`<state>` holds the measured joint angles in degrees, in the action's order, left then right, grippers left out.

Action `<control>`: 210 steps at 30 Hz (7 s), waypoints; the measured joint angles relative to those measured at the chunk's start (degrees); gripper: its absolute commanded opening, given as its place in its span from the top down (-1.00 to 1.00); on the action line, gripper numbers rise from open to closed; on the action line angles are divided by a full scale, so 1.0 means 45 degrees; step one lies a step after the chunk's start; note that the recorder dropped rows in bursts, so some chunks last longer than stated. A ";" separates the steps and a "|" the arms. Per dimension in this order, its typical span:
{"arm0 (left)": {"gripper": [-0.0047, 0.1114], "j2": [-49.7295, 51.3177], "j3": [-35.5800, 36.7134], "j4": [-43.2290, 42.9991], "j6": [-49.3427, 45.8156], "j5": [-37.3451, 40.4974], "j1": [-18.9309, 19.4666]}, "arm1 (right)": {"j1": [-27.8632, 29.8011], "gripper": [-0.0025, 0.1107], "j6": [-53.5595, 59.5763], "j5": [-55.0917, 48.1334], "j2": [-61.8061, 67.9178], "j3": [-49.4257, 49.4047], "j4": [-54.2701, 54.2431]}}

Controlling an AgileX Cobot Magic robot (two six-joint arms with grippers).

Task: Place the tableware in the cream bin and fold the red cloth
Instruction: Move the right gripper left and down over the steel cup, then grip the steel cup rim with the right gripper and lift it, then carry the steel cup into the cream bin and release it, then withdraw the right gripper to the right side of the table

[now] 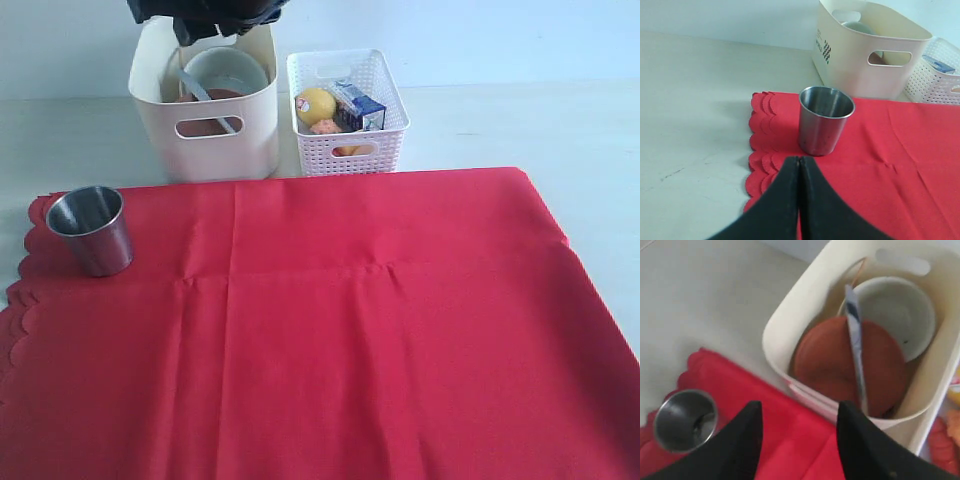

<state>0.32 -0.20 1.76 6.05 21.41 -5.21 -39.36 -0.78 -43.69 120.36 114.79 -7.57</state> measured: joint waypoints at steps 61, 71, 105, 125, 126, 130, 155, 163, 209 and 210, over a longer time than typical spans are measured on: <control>0.92 0.0000 0.0000 0.0000 0.0000 0.0000 0.0000 | -0.1580 0.14 0.2886 0.1902 0.3370 0.0021 -0.2998; 0.92 0.0000 0.0000 0.0000 0.0000 0.0000 0.0000 | -0.1580 0.14 0.2565 0.1982 0.4264 0.0998 -0.3223; 0.92 0.0000 0.0000 0.0000 0.0000 0.0000 0.0000 | -0.1606 0.96 0.2552 0.0755 0.3917 0.1302 -0.2480; 0.92 0.0000 0.0000 0.0000 0.0000 0.0000 0.0000 | -0.1606 0.96 -0.1623 0.0955 -0.0009 0.1302 0.6704; 0.92 0.0000 0.0000 0.0000 0.0000 0.0000 0.0000 | -0.1606 0.96 -0.1914 0.1109 0.0056 0.1302 0.7111; 0.92 0.0000 0.0000 0.0000 0.0000 0.0000 0.0000 | -0.1530 0.96 -0.3013 0.1772 0.0476 0.1302 0.8788; 0.92 0.0000 0.0000 0.0000 0.0000 0.0000 0.0000 | -0.0259 0.88 -0.6669 0.3923 0.3534 0.1302 1.0605; 0.92 0.0000 0.0000 0.0000 0.0000 0.0000 0.0000 | -0.0259 0.34 -0.6692 0.3970 0.3709 0.1302 1.0605; 0.92 0.0000 0.0000 0.0000 0.0000 0.0000 0.0000 | -0.0259 0.19 -0.0628 -0.5728 -0.2783 -0.0903 0.4861; 0.92 0.0000 0.0000 0.0000 0.0000 0.0000 0.0000 | -0.0259 0.19 -0.0628 -0.5753 -0.3087 -0.1440 0.5019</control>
<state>0.32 -0.20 1.76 6.05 21.41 -5.21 -40.53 -3.60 -69.57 106.47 108.31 15.01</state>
